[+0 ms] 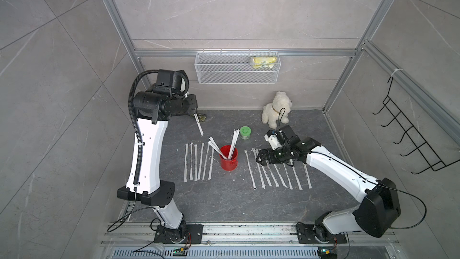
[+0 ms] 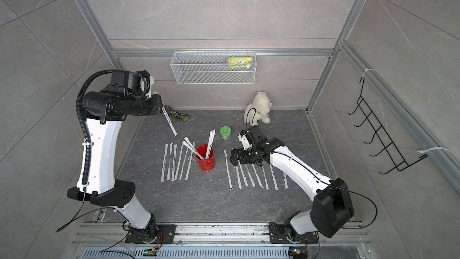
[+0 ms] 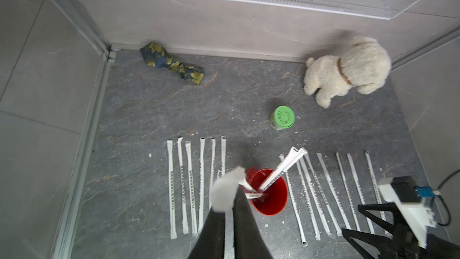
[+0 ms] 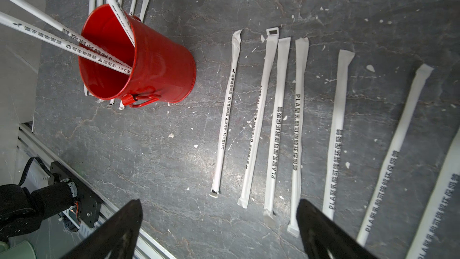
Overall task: Take the straws out of the storage container
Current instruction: Place the straw at the center of the board.
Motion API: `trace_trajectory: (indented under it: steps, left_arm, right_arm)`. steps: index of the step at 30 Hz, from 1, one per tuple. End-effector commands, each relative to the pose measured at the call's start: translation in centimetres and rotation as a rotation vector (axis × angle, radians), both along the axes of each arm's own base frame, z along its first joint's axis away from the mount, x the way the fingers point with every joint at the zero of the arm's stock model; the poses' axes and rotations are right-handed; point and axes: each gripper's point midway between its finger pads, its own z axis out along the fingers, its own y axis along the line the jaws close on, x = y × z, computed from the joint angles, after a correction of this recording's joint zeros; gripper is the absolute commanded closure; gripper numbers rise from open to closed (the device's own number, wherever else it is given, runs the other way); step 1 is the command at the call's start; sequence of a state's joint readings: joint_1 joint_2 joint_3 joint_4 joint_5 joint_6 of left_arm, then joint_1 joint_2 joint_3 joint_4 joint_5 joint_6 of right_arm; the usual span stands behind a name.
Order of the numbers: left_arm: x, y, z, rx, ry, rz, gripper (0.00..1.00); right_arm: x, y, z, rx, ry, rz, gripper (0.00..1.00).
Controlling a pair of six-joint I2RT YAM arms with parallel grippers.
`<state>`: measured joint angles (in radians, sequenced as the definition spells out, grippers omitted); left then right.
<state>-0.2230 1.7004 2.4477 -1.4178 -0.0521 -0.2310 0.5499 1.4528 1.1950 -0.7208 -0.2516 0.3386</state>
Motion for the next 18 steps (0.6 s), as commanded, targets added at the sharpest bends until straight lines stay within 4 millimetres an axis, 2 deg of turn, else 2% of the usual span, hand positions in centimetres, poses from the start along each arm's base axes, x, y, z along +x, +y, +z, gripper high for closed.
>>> trace_trajectory:
  steps: [1, 10, 18]
  left_arm:
    - [-0.5, 2.3, -1.2, 0.042, 0.051, 0.055, 0.89]
    - [1.8, 6.9, -6.8, 0.174, 0.229, 0.214, 0.9]
    - [3.1, 9.2, -11.6, 0.281, 0.398, 0.295, 0.9]
  right_arm:
    - [0.0, -0.1, 0.0, -0.032, 0.024, 0.024, 0.0]
    - [0.5, -0.7, -1.2, -0.108, 0.04, 0.037, 0.0]
    - [0.9, -0.8, -3.0, -0.146, 0.062, 0.051, 0.0]
